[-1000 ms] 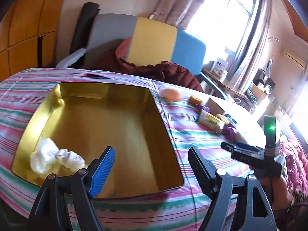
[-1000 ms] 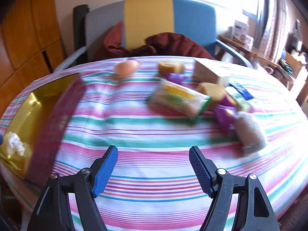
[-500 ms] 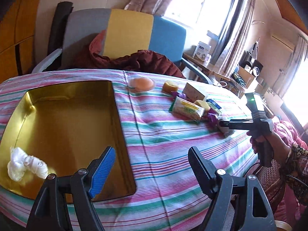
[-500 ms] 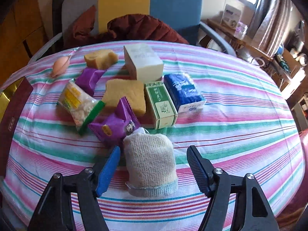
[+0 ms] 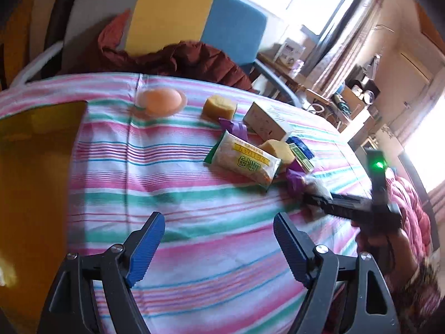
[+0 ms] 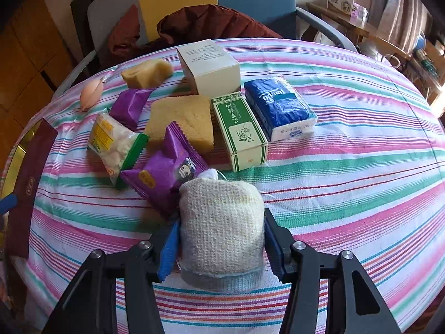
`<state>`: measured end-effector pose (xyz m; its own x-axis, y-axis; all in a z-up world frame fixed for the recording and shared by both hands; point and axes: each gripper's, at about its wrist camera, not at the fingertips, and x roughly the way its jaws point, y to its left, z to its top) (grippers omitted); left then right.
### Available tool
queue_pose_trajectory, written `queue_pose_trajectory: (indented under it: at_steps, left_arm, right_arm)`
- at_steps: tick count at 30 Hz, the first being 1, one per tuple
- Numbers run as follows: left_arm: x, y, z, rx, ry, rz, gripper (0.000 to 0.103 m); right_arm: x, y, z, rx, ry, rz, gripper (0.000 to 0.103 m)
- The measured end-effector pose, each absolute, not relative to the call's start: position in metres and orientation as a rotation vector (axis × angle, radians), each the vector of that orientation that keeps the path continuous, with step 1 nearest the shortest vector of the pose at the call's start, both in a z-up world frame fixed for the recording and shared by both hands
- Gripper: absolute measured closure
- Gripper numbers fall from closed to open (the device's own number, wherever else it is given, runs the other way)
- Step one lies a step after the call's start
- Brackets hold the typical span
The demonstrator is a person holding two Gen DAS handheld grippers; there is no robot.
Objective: Organize objects
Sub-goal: 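Grasp the white snack bag with green lettering with the left tool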
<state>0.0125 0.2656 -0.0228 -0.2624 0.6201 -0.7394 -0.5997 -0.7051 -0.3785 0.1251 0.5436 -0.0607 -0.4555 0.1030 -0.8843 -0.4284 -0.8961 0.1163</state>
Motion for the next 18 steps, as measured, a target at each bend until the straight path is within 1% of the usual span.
queue_pose_trajectory:
  at_steps: [6,11,15,17,18]
  left_arm:
    - [-0.022,0.331,-0.046,-1.375,-0.185,1.939,0.019]
    - [-0.049,0.365,-0.059,-1.475,-0.267,1.979,0.018]
    - [-0.060,0.384,-0.074,-1.569,-0.292,1.970,0.018]
    - [-0.058,0.390,-0.072,-1.537,-0.249,2.011,0.017]
    - [-0.057,0.395,-0.072,-1.520,-0.199,2.025,0.017]
  right_arm:
    - [0.119,0.535,-0.062,-1.438,0.377,2.393,0.048]
    - [0.117,0.542,-0.064,-1.440,0.440,2.393,0.048]
    - [0.116,0.542,-0.065,-1.449,0.431,2.389,0.048]
    - [0.114,0.541,-0.065,-1.450,0.426,2.389,0.048]
    - [0.114,0.541,-0.065,-1.450,0.428,2.389,0.048]
